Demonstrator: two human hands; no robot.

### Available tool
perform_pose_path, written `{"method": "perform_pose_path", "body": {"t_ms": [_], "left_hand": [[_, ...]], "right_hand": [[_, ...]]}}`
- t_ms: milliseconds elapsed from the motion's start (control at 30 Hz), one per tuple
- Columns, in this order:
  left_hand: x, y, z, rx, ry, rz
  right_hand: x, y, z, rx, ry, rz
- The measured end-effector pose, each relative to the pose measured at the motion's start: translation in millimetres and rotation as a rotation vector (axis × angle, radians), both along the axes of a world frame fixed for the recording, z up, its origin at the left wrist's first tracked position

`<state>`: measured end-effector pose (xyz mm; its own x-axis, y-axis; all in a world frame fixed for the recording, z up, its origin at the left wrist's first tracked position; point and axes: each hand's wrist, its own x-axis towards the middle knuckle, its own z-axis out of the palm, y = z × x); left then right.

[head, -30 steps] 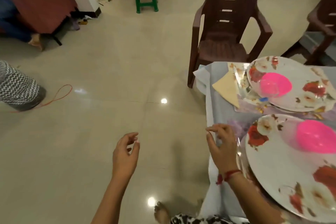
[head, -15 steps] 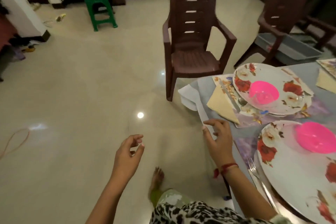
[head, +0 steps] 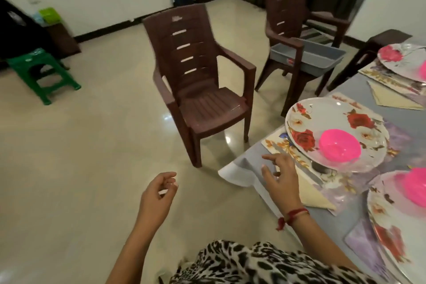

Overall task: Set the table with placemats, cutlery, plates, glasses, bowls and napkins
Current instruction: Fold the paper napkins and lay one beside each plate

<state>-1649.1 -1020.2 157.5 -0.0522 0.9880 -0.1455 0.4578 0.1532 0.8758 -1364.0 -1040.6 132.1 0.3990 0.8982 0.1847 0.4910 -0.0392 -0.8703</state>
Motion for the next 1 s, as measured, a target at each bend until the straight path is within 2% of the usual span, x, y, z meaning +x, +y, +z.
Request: {"method": "perform_pose_path", "body": {"t_ms": [300,500,733,1000], "left_hand": [[14.7,205.1,-6.1,0.040,0.050,-0.402],[86.6,323.7,-2.8,0.056,0.082,-0.765],[231.4,375.4,0.5,0.048,-0.021,-1.079],[380.2,363.4,15.1,0.109,-0.053,-1.509]], "right_hand": [[8.5,86.0,0.1,-0.037,0.002,-0.422],[14.8,116.9,12.7,-0.006,-0.028,-0.677],[37.5,111.2,8.1,-0.024,0.010,-0.965],[58.5,116.4,4.6,-0.001,0.069,-1.231]]}}
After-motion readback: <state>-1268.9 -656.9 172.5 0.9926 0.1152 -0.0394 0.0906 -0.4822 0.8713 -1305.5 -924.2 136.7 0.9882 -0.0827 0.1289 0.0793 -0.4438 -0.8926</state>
